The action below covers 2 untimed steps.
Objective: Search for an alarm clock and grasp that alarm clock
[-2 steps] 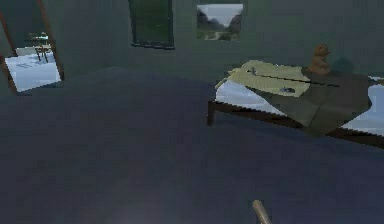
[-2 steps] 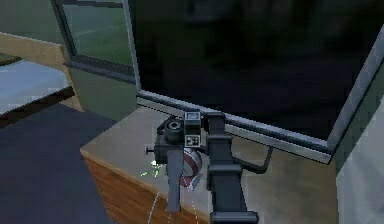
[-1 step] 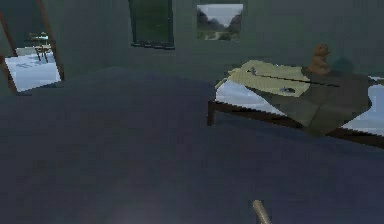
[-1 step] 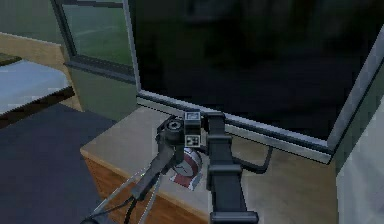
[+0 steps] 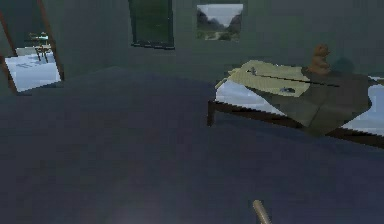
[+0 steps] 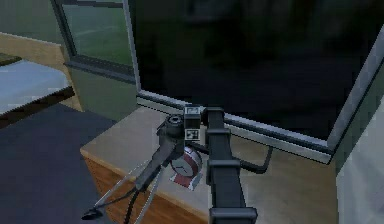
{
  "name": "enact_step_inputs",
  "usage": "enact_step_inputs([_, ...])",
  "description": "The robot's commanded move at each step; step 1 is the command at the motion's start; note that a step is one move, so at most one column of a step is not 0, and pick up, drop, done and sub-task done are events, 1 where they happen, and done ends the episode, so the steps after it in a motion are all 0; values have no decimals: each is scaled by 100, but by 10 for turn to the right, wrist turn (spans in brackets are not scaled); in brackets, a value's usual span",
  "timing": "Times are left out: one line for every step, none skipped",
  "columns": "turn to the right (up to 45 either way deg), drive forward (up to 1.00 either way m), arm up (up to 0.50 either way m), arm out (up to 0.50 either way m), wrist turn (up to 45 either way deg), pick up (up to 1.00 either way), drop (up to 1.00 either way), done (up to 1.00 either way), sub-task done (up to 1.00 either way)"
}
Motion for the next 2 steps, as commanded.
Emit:
enact_step_inputs([0, 0, 0, 0, 450, 0, 0, 0, 0])
enact_step_inputs([0, 0, 0, 0, 450, 0, 0, 0, 0])
